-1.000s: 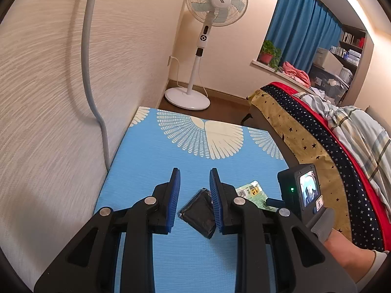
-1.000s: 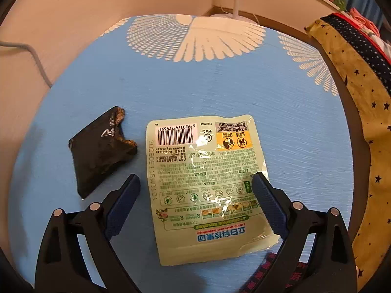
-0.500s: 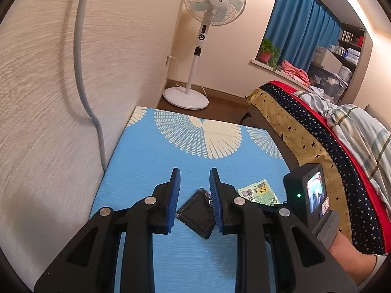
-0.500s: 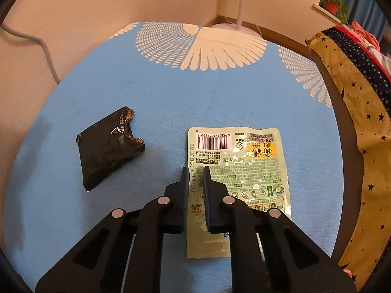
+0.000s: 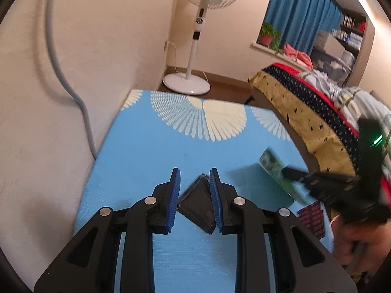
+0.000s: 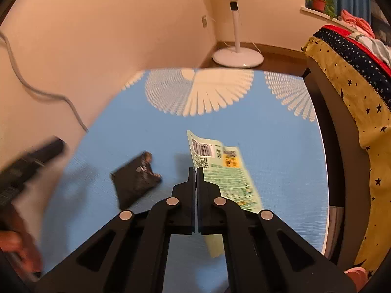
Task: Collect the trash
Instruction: 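Lift the green packet with the right gripper while the left grasps the black bag, then carry the green packet and black bag over the pink bin with both grippers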
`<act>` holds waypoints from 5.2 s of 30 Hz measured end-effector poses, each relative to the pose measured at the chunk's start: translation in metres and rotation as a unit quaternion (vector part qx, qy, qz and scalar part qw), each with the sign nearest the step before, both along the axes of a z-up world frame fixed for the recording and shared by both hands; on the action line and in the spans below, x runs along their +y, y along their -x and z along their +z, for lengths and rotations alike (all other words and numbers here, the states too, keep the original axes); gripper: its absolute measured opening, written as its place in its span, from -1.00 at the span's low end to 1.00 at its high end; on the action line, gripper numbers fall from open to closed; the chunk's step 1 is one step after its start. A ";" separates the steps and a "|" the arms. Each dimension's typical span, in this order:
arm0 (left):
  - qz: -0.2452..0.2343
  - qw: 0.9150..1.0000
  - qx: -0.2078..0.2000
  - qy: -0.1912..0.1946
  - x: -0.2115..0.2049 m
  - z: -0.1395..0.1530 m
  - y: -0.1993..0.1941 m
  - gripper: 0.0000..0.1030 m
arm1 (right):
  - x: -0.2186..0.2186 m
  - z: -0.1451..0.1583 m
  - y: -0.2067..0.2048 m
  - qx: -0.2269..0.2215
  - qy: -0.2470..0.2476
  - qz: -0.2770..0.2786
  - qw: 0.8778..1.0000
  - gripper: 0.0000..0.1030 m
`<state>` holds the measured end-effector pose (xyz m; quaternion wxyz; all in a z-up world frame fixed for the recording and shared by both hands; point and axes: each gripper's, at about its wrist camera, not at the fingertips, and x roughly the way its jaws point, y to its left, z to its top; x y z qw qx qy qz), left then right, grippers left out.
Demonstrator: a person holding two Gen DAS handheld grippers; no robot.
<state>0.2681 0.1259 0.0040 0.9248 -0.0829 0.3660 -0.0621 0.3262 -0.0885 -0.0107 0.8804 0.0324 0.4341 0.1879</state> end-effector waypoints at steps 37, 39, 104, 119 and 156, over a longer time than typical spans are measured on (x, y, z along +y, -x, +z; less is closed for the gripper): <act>-0.014 0.993 0.105 -0.050 -0.044 -0.083 -0.047 0.35 | -0.035 0.040 0.017 -0.012 -0.083 0.007 0.996 -1.00; -0.016 0.993 0.103 -0.048 -0.044 -0.080 -0.047 0.23 | -0.035 0.041 0.018 -0.012 -0.082 0.007 0.997 -1.00; -0.036 0.999 -0.015 -0.027 -0.075 0.033 0.049 -0.74 | -0.070 0.101 0.133 -0.087 -0.083 -0.018 0.993 -1.00; -0.032 0.998 -0.035 0.041 -0.124 0.027 0.138 -0.74 | -0.132 0.111 0.205 -0.134 -0.071 -0.067 0.986 -1.00; -0.221 0.972 0.013 0.077 -0.312 -0.045 0.159 -0.74 | -0.275 0.035 0.250 -0.063 -0.001 -0.259 0.964 -0.99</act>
